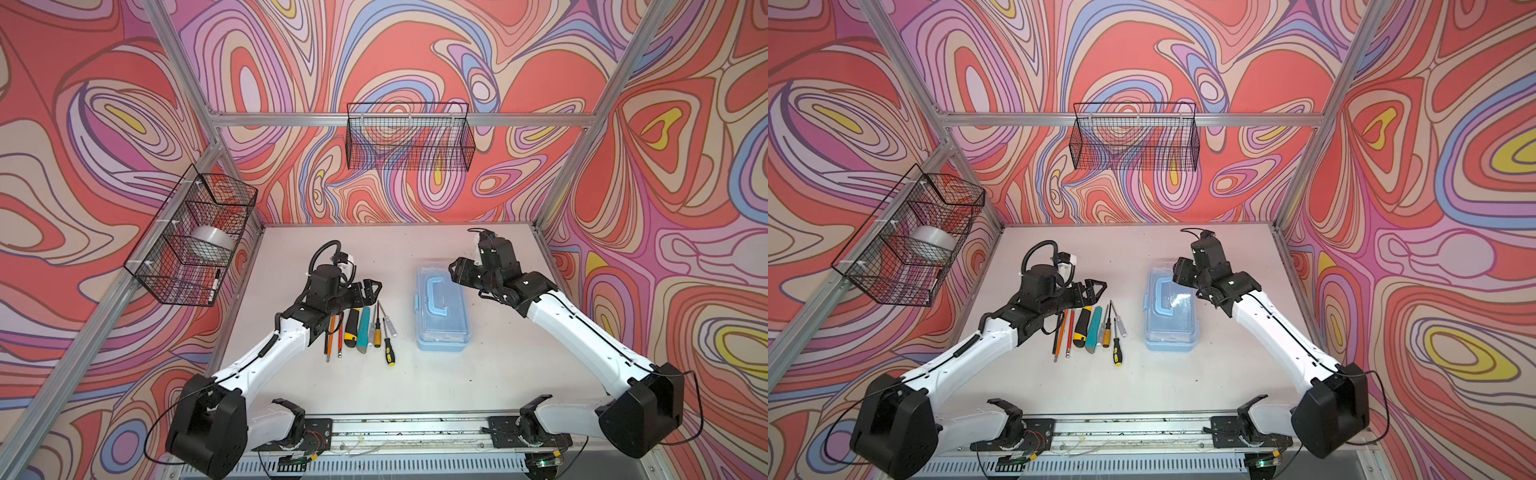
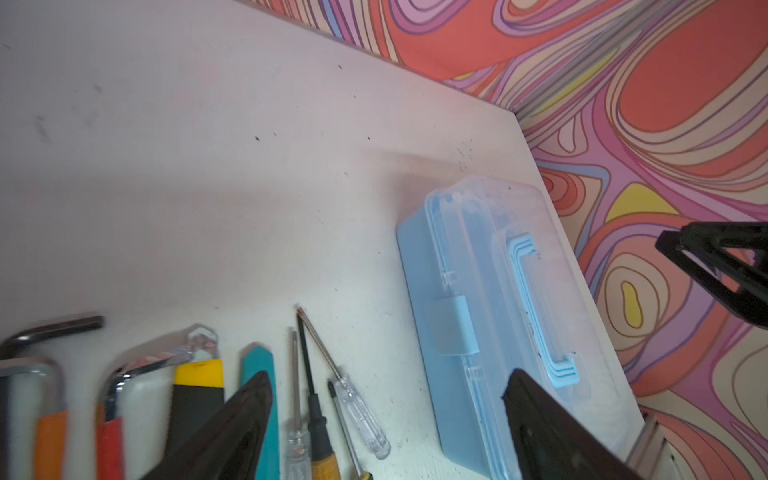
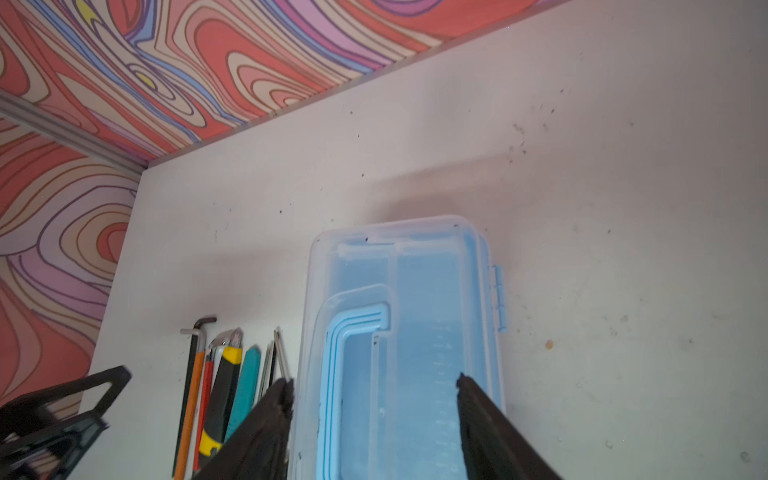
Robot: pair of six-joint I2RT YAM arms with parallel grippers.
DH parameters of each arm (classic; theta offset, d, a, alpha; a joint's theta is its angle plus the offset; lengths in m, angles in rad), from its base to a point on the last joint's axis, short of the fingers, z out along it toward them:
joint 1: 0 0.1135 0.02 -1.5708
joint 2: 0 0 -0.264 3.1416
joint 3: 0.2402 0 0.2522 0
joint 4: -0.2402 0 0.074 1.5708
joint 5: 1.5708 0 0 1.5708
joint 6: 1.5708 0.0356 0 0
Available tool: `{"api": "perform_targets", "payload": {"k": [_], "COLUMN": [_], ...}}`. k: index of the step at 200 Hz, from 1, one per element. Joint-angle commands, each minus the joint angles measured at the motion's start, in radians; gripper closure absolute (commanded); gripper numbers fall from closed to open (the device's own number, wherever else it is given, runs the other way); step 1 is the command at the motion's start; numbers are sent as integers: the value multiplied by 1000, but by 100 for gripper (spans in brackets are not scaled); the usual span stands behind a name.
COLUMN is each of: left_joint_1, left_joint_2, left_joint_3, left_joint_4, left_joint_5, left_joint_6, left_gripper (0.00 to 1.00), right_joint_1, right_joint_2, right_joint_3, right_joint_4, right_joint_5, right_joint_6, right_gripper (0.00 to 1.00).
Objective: Pack the tool kit
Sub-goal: 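Raise both arms and move both grippers toward the blue tool box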
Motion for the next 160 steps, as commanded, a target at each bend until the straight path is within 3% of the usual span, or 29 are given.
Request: {"api": "perform_targets", "payload": {"k": [1,56,137,160], "left_joint_1": [-44,-110,-136,-144], "left_joint_2": [61,183,282,311], "left_joint_3": [10,64,85,105], "left_joint_4": [52,73,165,169], "left_joint_5": [82,93,104,111], "left_joint_6": [-62,-64,-81,-76], "left_gripper": [16,21,22,22], "right_joint_1": [22,55,55,55], "right_joint_2": [31,94,192,200], "right_joint_3": [23,-11,-75,-79], "right_joint_4": [-74,-56,41,33], "right_joint_5": [-172,-272,-340,-302], "right_joint_6": [54,82,110,130], "right_gripper": [36,47,48,48]}}
